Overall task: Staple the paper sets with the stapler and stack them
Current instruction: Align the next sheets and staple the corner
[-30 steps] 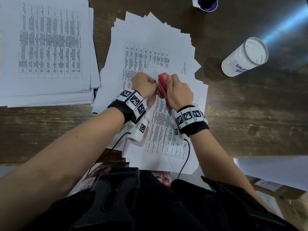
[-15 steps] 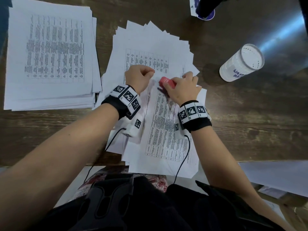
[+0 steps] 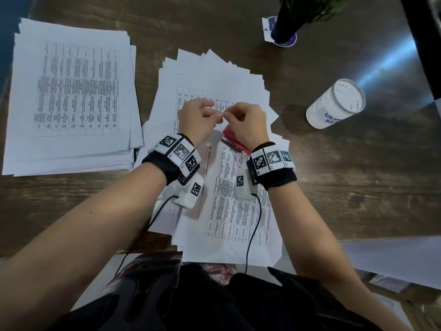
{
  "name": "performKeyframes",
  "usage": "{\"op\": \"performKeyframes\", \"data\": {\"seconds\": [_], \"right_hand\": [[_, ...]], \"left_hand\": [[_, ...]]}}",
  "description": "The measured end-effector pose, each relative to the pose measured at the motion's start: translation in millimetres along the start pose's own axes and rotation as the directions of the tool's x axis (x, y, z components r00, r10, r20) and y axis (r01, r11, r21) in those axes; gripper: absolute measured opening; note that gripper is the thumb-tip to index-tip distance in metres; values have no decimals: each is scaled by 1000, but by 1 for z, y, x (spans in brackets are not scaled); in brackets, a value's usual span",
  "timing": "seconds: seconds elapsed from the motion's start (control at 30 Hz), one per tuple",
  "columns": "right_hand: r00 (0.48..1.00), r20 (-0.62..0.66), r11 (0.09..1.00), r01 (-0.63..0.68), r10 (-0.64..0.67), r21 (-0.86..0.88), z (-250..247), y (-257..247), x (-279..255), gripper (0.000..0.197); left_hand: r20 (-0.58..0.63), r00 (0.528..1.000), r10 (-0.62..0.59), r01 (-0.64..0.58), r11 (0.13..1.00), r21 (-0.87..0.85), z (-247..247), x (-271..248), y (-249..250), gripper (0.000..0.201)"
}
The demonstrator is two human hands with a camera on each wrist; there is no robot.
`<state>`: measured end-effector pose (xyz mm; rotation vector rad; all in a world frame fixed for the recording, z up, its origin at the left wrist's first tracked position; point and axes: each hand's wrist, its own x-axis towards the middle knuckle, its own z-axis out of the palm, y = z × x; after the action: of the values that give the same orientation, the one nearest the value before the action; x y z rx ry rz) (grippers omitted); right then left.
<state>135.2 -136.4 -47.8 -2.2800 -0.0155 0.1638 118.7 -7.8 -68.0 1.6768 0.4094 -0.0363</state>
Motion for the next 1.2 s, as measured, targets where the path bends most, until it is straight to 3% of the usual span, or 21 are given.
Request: {"op": "performKeyframes", "data": {"seconds": [0.07,0.17,0.33,0.43,0.53,0.8,0.97,1.1,1.13,1.2], "right_hand": [[1000,-27,998,9,-11,-56,-2,2,1,11],[976,-210,994,-69,49,-90,-24,15,10,13],[783,-609,948,-279,131,-154,-96,43,30,23],[685,-704,887,-426,189,-176,-127,61,38,27],[627,-743,821,-537,236,-192,-147,72,44,28],[664,-697,753,-597,270,-277,-163,87,61,28],[669,-706,794,-550,233,-258,-159,84,60,33],[645,-760,859,-433,84,-272,-143,70,45,33],[665,-744,890,-376,67,-256,-133,64,38,30],[777,-627,934,-264,59,-239,-108,57,26,24]], "left_hand": [[19,1000,-3,2,1000,22,2,2,-2,30],[110,994,16,-34,986,163,4,4,-10,33],[229,973,20,-138,848,512,8,4,-34,35],[238,971,15,-157,794,588,8,1,-41,43],[240,971,20,-165,780,604,10,0,-42,50],[216,976,-25,-113,791,602,11,8,-42,54],[204,978,-28,-102,796,597,12,9,-43,54],[198,980,-16,-114,771,626,12,8,-43,62],[186,982,-11,-113,756,645,11,7,-43,67],[168,986,2,-118,719,684,10,7,-43,77]]}}
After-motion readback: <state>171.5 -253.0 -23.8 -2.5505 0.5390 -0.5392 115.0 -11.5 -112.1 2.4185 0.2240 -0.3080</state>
